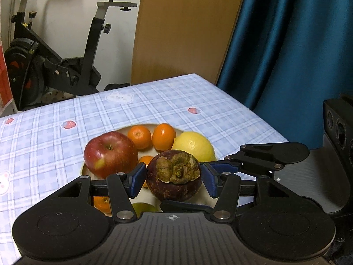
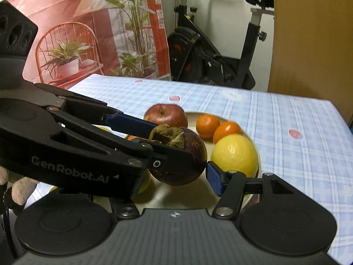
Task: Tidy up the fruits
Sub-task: 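Carry the mangosteen with the left gripper over the plate and lower it, then open the left gripper to leave the mangosteen on the plate, then withdraw the left gripper from the plate toward a green apple on the table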
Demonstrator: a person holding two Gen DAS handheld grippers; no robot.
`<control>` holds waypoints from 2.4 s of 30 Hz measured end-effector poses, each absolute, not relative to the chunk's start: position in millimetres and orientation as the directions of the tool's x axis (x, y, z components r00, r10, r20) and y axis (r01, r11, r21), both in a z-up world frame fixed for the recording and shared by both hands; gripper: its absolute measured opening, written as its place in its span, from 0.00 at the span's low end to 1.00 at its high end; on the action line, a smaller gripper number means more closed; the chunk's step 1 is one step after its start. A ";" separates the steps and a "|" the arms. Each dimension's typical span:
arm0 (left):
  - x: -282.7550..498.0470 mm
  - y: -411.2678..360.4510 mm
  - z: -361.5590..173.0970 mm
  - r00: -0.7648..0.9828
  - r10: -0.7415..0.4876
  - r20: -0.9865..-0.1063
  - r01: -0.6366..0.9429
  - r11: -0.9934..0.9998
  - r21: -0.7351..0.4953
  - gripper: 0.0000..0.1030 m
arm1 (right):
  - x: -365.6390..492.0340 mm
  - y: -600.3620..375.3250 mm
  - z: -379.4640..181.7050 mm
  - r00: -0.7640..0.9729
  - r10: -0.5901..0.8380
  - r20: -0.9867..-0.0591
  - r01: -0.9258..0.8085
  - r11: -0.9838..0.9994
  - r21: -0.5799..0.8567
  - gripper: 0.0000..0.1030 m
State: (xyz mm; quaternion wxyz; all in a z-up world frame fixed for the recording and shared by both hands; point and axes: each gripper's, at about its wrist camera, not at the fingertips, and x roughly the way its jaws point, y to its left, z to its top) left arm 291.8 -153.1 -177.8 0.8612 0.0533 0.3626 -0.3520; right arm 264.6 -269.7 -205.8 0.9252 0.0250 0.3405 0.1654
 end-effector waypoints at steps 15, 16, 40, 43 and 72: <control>297.7 -151.0 -182.1 0.523 -0.537 -0.662 0.620 0.773 -0.136 0.55 | 282.0 -256.6 -215.7 0.693 0.305 -0.653 -0.276 0.949 0.150 0.59; 298.0 -151.9 -182.1 0.527 -0.535 -0.661 0.619 0.774 -0.133 0.56 | 283.0 -255.9 -216.0 0.693 0.303 -0.655 -0.275 0.950 0.149 0.59; 281.2 -135.0 -158.2 0.598 -0.500 -0.626 0.579 0.810 -0.094 0.61 | 268.6 -247.5 -191.4 0.712 0.290 -0.640 -0.270 0.954 0.132 0.60; 277.3 -127.1 -154.5 0.617 -0.483 -0.621 0.557 0.826 -0.090 0.61 | 263.5 -244.7 -187.6 0.716 0.288 -0.636 -0.269 0.954 0.131 0.60; 226.2 -36.2 -127.7 0.768 -0.321 -0.554 0.357 0.933 -0.045 0.61 | 226.0 -194.9 -171.3 0.758 0.332 -0.562 -0.265 0.943 0.200 0.60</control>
